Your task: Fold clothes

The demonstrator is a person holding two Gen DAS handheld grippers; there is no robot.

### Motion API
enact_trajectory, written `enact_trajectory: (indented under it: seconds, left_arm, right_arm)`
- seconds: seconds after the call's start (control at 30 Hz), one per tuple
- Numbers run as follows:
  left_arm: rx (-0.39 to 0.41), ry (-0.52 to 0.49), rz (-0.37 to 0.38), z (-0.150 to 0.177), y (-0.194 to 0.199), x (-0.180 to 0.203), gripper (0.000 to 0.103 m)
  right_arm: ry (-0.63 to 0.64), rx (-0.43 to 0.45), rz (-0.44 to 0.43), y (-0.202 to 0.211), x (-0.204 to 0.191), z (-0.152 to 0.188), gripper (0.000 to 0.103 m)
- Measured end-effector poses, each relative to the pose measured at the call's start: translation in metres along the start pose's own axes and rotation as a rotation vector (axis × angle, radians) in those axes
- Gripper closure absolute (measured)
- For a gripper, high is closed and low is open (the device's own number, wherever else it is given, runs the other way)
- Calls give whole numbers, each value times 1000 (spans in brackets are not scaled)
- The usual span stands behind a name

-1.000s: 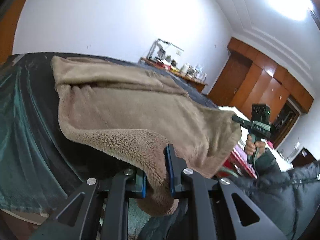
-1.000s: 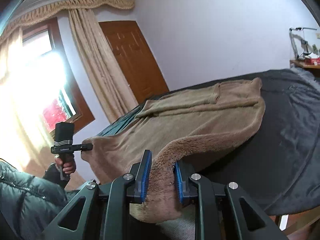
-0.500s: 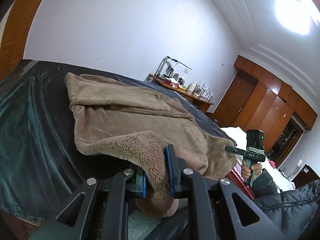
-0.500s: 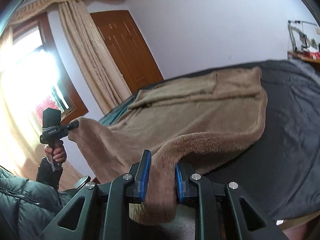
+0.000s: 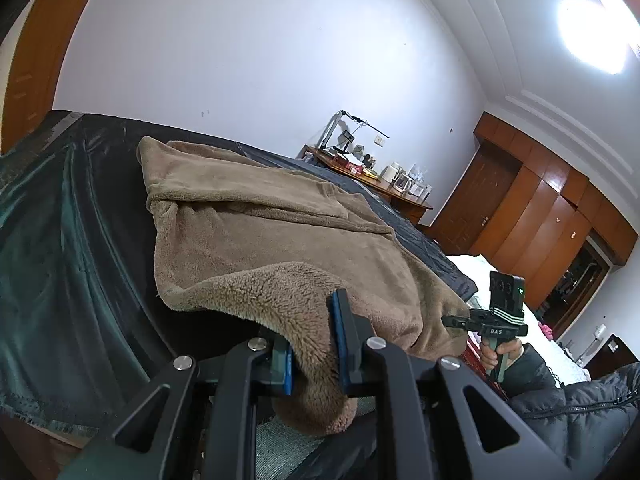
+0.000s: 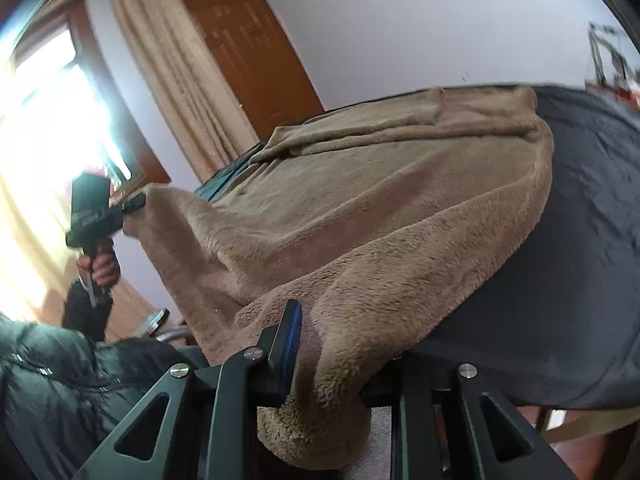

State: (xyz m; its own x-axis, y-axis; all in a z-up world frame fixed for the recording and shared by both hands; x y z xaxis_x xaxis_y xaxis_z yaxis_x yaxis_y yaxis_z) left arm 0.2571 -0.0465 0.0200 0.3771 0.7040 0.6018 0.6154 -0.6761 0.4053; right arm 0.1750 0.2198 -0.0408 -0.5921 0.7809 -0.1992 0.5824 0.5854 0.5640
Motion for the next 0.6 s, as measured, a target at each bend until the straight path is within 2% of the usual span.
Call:
enact_trajectory:
  seconds: [0.2, 0.33, 0.47, 0.6]
  left_arm:
    - [47, -6, 1, -15, 9, 7, 85]
    - [99, -2, 10, -34, 19, 12, 85]
    - [140, 20, 20, -54, 23, 13, 85]
    - [149, 59, 15, -74, 13, 6, 85]
  right_arm:
    - [19, 174, 20, 28, -4, -36, 83]
    - [-2, 280, 67, 49, 6, -64, 83]
    - [-48, 354, 123, 64, 24, -90, 83]
    - [-64, 378, 168, 68, 36, -110, 83]
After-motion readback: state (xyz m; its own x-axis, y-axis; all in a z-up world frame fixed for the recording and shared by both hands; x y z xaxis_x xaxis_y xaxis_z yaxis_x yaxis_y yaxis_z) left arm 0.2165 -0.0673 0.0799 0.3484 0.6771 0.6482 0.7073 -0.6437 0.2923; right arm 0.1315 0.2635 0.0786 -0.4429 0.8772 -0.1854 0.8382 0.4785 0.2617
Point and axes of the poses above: each gripper's, at about its wrist camera, not at the fingertips, and y roughly against the way its jaws point, x to its right, z to its underside, the point moved 9 cm from there along -y, roughly the way its jaws point, and after that the axes turned 11 degrees about y, right-handed, at the moved point
